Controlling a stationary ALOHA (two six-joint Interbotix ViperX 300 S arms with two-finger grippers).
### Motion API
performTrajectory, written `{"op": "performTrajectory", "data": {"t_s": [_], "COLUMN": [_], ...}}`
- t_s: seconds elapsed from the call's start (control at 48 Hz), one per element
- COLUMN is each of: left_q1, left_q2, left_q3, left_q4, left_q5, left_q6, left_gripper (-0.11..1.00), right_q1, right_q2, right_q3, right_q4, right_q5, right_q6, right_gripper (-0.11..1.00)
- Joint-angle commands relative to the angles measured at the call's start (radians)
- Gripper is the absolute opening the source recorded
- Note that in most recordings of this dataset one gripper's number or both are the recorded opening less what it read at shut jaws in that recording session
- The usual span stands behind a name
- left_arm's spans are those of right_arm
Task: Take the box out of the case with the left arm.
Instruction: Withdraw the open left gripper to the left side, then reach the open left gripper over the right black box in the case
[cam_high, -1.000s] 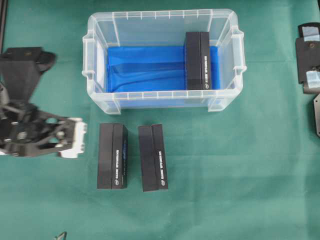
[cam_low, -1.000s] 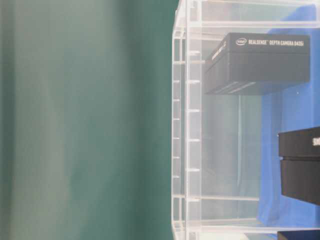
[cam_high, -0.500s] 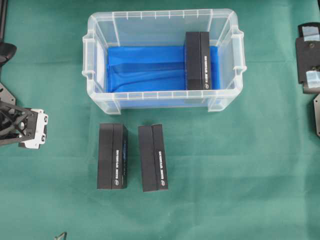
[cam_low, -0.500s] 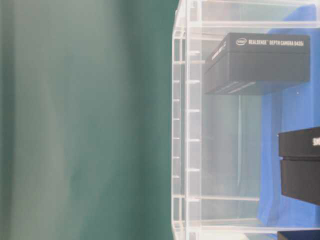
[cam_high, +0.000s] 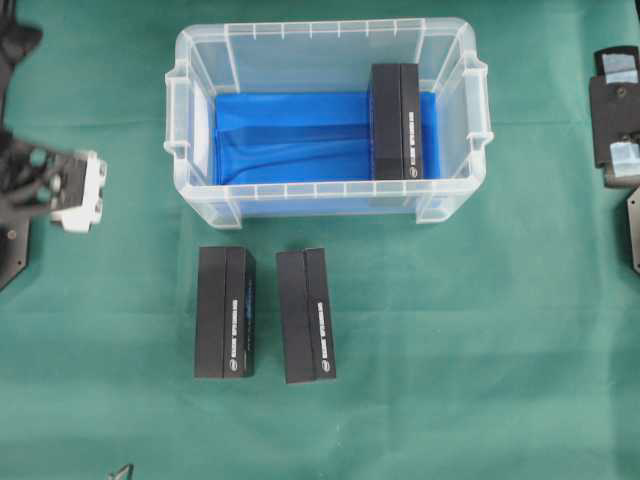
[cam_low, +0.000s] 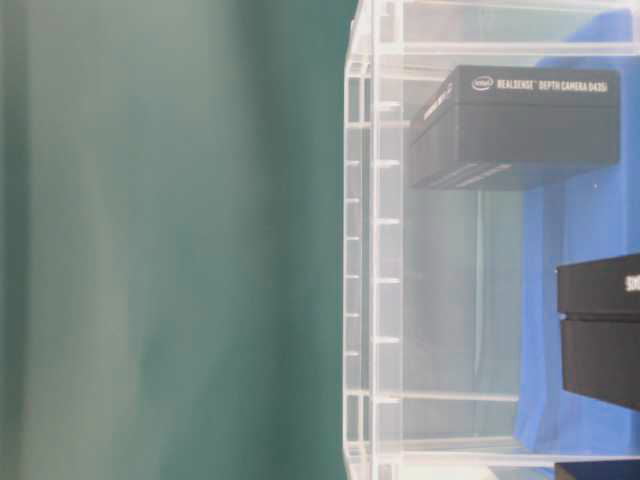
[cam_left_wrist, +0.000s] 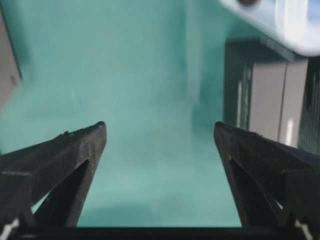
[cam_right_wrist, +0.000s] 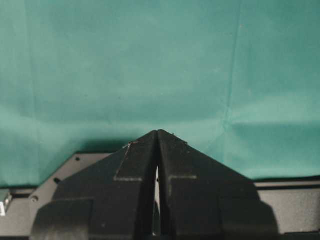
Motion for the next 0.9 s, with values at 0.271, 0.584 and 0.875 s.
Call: {"op": "performTrajectory", "data": {"t_s": [0.271, 0.584, 0.875], "left_q1": [0.301, 0.383, 0.388], "left_q2": [0.0, 0.035, 0.064], "left_q3": [-0.028, -0.043, -0.063], "left_q4": [-0.009, -0.011, -0.029], "left_q5": [-0.034, -0.071, -0.071], "left_q6": [0.301, 0.419, 0.41], "left_gripper": [0.89, 0.89, 0.89], "right_q1": [-0.002, -0.002, -0.002], "right_q2": [0.002, 0.002, 0.002], "right_q3": [-0.009, -0.009, -0.008], "right_q4": [-0.002, -0.002, -0.002], "right_q5": [-0.003, -0.003, -0.003], "right_q6": [0.002, 0.002, 0.002], "right_gripper": [0.0, 0.0, 0.0]}}
